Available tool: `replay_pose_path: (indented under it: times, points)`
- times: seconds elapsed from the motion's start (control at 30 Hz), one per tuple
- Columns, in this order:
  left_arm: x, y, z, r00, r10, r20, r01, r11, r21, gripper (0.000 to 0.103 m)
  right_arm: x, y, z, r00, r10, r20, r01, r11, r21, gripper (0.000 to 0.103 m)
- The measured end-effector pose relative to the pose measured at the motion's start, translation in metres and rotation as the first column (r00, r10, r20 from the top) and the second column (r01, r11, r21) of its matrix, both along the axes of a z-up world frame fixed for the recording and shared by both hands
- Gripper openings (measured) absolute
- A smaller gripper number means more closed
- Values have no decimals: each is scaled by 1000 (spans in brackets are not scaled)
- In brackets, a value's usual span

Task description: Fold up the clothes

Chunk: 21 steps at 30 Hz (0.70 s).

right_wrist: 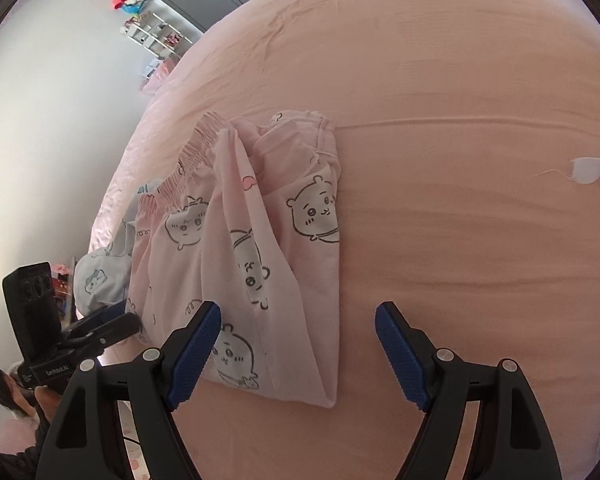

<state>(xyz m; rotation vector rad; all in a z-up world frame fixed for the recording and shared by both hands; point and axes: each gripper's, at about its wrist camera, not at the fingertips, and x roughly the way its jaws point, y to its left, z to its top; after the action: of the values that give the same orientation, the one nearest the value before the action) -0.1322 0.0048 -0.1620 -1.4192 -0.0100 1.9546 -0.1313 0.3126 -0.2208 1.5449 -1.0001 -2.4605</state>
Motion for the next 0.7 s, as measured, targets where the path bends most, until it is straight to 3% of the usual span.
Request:
replay_pose_path:
  times: [0.13, 0.37, 0.57, 0.7]
  points:
    - [-11, 1, -6, 999, 13, 44, -14, 1000, 12, 68, -8, 0, -10, 1000, -31, -3, 31, 993, -117, 80]
    - [-19, 8, -11, 997, 17, 76, -18, 1000, 15, 68, -4, 7, -13, 998, -64, 12, 64, 992, -106, 80]
    - [-27, 17, -13, 989, 54, 136, -63, 996, 66, 69, 4, 14, -13, 993, -118, 16, 119, 987, -108, 84]
    - [-26, 26, -13, 990, 35, 139, -44, 997, 58, 70, -2, 6, -14, 991, -135, -1, 134, 979, -152, 85]
